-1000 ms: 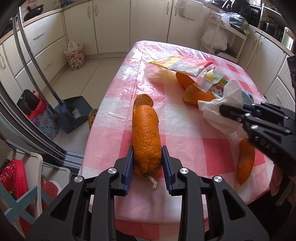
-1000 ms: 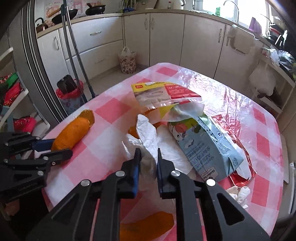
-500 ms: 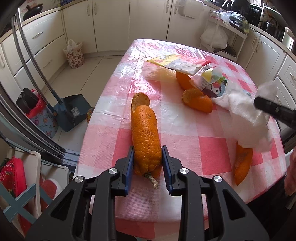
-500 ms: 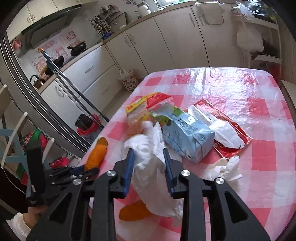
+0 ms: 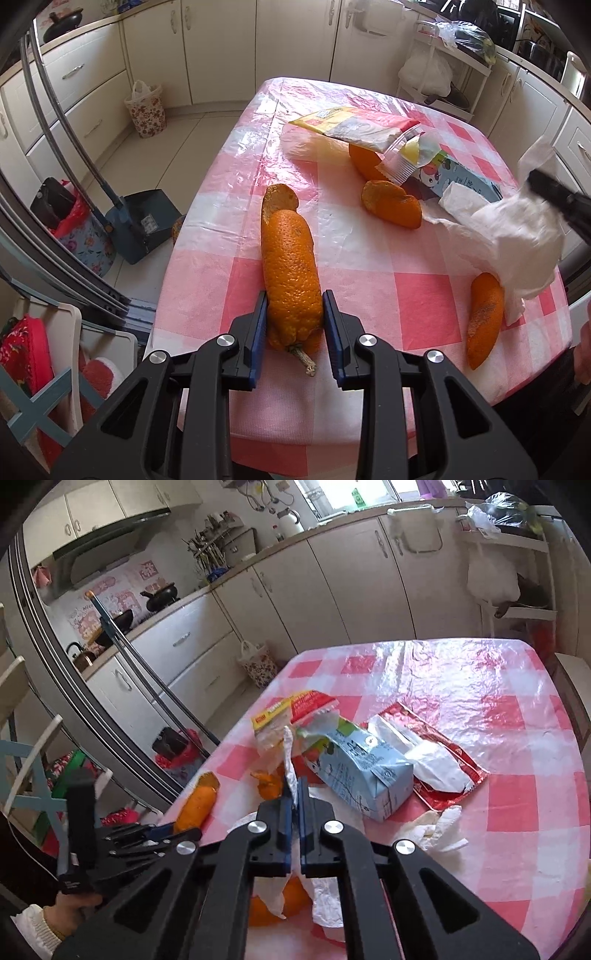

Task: Collect trash
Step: 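Carry peel and tissue to the yellow bin and release both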

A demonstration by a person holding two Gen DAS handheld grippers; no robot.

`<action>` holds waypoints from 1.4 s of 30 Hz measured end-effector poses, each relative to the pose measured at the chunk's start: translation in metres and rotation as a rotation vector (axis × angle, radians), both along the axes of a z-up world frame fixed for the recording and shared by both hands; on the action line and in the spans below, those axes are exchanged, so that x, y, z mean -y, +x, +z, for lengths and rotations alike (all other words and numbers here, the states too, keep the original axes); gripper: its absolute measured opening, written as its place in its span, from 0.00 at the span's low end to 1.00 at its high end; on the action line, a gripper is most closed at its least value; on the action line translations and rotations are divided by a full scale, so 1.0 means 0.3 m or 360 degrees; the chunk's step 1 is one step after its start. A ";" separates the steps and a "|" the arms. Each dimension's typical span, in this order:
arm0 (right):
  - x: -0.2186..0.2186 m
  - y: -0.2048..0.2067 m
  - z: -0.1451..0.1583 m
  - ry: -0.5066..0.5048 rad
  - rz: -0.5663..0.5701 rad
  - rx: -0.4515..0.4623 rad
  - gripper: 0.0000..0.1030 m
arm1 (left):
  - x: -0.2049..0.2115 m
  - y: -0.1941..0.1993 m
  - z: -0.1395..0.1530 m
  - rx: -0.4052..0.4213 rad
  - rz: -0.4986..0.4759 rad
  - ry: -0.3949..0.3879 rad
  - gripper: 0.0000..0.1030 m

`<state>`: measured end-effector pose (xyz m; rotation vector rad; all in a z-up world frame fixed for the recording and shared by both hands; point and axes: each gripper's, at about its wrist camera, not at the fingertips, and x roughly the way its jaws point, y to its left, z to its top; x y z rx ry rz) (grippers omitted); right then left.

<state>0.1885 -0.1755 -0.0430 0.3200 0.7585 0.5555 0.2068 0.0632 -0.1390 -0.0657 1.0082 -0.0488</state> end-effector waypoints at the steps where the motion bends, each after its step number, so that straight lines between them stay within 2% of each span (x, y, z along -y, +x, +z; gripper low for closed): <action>1: 0.007 -0.009 0.017 0.0036 -0.0003 0.0019 0.03 | -0.003 -0.001 0.003 0.0003 -0.0001 -0.0012 0.26; 6: 0.067 -0.071 0.108 0.0163 -0.0042 0.0105 0.03 | -0.012 -0.017 0.054 0.0074 -0.0039 -0.0101 0.23; 13: 0.218 -0.152 0.213 0.0282 -0.0208 0.0155 0.03 | 0.043 -0.054 0.168 0.0192 -0.0147 -0.0190 0.22; 18: 0.350 -0.229 0.273 0.0242 -0.0344 0.0214 0.03 | 0.124 -0.083 0.261 0.0247 -0.0262 -0.0267 0.22; 24: 0.547 -0.356 0.295 0.0009 -0.0595 0.0264 0.03 | 0.320 -0.127 0.365 0.0286 -0.0504 -0.0313 0.22; 29: 0.724 -0.436 0.196 -0.0119 -0.0824 0.0175 0.03 | 0.597 -0.145 0.419 0.0249 -0.0848 -0.0340 0.22; 33: 0.845 -0.456 0.044 -0.0184 -0.0967 0.0035 0.03 | 0.862 -0.134 0.406 0.0163 -0.1162 -0.0307 0.22; 38: 0.964 -0.452 -0.151 -0.0210 -0.1092 -0.0133 0.03 | 1.224 -0.099 0.283 -0.0052 -0.1509 -0.0223 0.22; 42: 1.031 -0.415 -0.289 -0.0213 -0.1156 -0.0283 0.04 | 1.462 -0.068 0.135 -0.0242 -0.1673 -0.0132 0.23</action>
